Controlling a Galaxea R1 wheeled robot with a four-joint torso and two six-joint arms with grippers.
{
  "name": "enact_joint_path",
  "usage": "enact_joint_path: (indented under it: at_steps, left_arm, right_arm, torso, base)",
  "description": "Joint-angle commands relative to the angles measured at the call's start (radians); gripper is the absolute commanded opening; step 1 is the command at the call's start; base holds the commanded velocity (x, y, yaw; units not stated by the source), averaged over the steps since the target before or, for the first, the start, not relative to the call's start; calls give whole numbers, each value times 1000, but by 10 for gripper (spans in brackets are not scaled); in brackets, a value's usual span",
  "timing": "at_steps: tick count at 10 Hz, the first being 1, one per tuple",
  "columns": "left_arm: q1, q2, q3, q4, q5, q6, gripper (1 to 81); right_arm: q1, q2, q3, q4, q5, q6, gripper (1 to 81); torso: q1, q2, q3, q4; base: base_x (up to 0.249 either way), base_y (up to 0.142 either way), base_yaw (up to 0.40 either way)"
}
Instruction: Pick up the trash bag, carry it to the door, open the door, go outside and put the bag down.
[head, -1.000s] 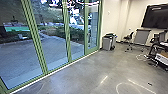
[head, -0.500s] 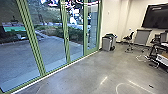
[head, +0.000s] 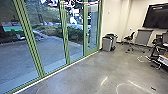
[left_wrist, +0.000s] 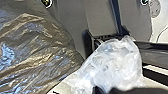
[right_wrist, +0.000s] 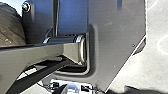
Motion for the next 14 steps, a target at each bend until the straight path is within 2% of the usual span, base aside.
enact_joint_path:
  at_steps: [1, 3, 14]
  left_arm:
    - [-57, -2, -2, 2, 83, 8, 10]
    - [-57, -3, -2, 2, 83, 8, 10]
    - [-56, -2, -2, 1, 83, 6, 10]
  right_arm:
    - [49, 3, 5, -6, -56, -4, 811]
    - [49, 5, 5, -6, -56, -4, 811]
    - [53, 6, 2, -9, -56, -4, 811]
  torso:
    - [0, 0, 0, 0]
    - [0, 0, 0, 0]
    - [0, 0, 0, 0]
  base:
    - [136, 0, 0]
    - [136, 0, 0]
    - [147, -74, 0]
